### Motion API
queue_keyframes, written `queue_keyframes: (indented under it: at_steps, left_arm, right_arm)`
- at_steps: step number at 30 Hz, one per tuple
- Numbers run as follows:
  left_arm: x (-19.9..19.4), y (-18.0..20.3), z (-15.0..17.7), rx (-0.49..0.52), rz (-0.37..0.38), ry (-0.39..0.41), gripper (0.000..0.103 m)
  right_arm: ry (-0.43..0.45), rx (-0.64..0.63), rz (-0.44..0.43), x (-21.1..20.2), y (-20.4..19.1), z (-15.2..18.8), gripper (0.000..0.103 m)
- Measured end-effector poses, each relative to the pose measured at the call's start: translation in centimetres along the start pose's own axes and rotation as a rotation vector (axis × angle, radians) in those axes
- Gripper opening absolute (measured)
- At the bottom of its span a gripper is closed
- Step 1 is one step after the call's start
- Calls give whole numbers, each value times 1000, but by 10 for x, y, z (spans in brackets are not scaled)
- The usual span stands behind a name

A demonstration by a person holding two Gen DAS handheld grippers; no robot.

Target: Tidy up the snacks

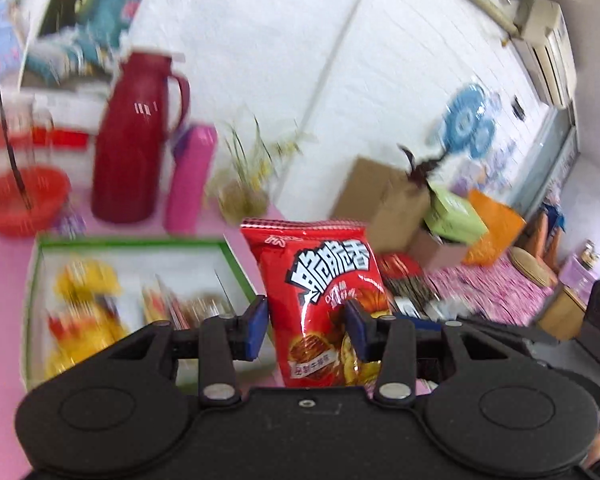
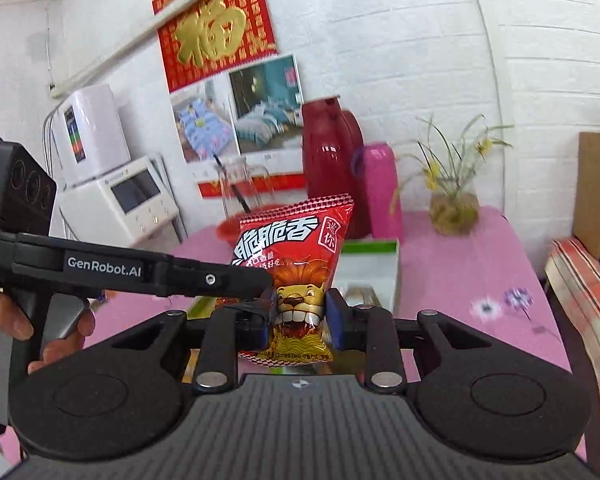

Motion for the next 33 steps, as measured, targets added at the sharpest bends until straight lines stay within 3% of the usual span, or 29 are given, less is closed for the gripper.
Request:
queue_keyframes:
  at_steps: [5,15,16,17,18,19,20,25,30,33]
  left_arm:
    - [29,-24,-31,-16,-54,13,0]
    - [107,-88,-7,-120,-95,-102,0]
    - [113,-92,-3,-121,-105,-120,44]
    - [115,-94,1,-121,-114,-132,68]
    - [117,-96,6,-112,-127,-136,71]
    - [117,-96,9,-94,-132,-138,76]
    - [116,-96,11,-71,-135,-137,84]
    - [99,-93,11,-73,-132,-126,90]
    - [57,-81,10,-73,-112,-75,103]
    - [29,-76,19,-59,-110,-60,103]
  right_arm:
    - [14,-16,14,46,8,-16,47]
    - [-105,74,7,121,43,31,49]
    - [-118,69,14,127,45,36,53]
    - [-130,66,30,132,46,41,64]
    - [-140,62,45,133,47,45,72]
    - [-142,54,53,133,47,48,88]
    - [-142,43,55,132,46,51,96]
    - [-132,-2,55,118,33,47,98]
    - [-83,-33,54,87,14,36,103]
    - [-58,-55,50,65,0,37,103]
Point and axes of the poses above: each gripper's, at about its wrist camera, not at the fingertips, and x roughly the way its jaws point, y to its right, z to its underside, the point moved 3 cm from there along x, roughly the way its jaws point, and after that the axes turned 5 degrees about -x, right-handed, at the moved point
